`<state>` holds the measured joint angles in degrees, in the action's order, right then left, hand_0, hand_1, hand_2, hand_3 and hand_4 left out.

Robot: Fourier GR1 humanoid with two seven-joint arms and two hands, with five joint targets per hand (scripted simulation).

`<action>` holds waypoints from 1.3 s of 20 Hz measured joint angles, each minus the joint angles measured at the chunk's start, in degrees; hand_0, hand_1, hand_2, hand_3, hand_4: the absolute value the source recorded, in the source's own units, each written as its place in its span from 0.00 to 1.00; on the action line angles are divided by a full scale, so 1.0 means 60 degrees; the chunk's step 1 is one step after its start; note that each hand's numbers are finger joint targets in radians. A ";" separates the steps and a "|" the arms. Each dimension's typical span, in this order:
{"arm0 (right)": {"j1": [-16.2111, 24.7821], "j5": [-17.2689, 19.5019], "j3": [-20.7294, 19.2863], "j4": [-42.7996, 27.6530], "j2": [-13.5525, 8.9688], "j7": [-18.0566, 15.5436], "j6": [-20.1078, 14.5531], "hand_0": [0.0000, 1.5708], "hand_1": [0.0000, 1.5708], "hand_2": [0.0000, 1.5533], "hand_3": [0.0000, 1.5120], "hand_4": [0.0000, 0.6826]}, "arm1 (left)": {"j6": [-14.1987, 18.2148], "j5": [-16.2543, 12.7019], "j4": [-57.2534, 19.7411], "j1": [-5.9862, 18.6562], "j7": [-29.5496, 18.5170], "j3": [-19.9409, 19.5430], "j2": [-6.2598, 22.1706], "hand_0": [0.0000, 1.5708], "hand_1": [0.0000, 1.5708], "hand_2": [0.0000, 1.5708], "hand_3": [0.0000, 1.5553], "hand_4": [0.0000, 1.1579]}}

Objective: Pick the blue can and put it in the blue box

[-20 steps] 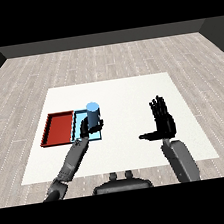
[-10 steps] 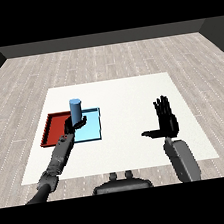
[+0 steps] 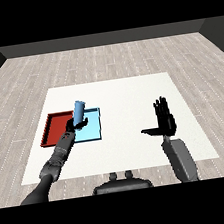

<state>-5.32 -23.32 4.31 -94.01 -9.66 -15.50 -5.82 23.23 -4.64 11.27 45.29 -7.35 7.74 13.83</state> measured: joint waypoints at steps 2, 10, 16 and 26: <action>-0.0045 -0.0004 -0.0098 0.0138 -0.0032 -0.0019 0.0038 0.00 0.00 0.00 0.00 0.00 | 0.0082 0.0203 -0.0483 0.0082 0.0120 0.0109 -0.0186 0.92 0.92 0.86 0.64 0.74; -0.0008 -0.0103 -0.0315 0.0684 0.0048 -0.0428 0.0422 0.00 0.00 0.00 0.00 0.00 | -0.0378 0.0369 -0.1129 0.0336 0.0393 0.0028 -0.0300 0.92 0.92 0.88 0.00 0.45; -0.0238 -0.0287 -0.0467 0.0642 0.0076 -0.0258 0.0485 0.00 0.00 0.00 0.00 0.00 | -0.0373 0.0761 -0.1441 0.0523 0.0865 0.0279 -0.0489 0.00 0.00 0.00 0.00 0.00; -0.0124 -0.0555 -0.0703 0.0581 -0.0006 -0.0323 0.0934 0.00 0.00 0.00 0.00 0.00 | 0.2004 -0.0088 -0.0031 -0.0099 -0.1415 -0.0839 -0.0547 0.00 0.00 0.00 0.00 0.00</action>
<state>-6.06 -26.65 0.09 -90.53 -9.70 -17.44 -0.21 35.25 -5.16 11.09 44.70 -15.84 2.70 10.55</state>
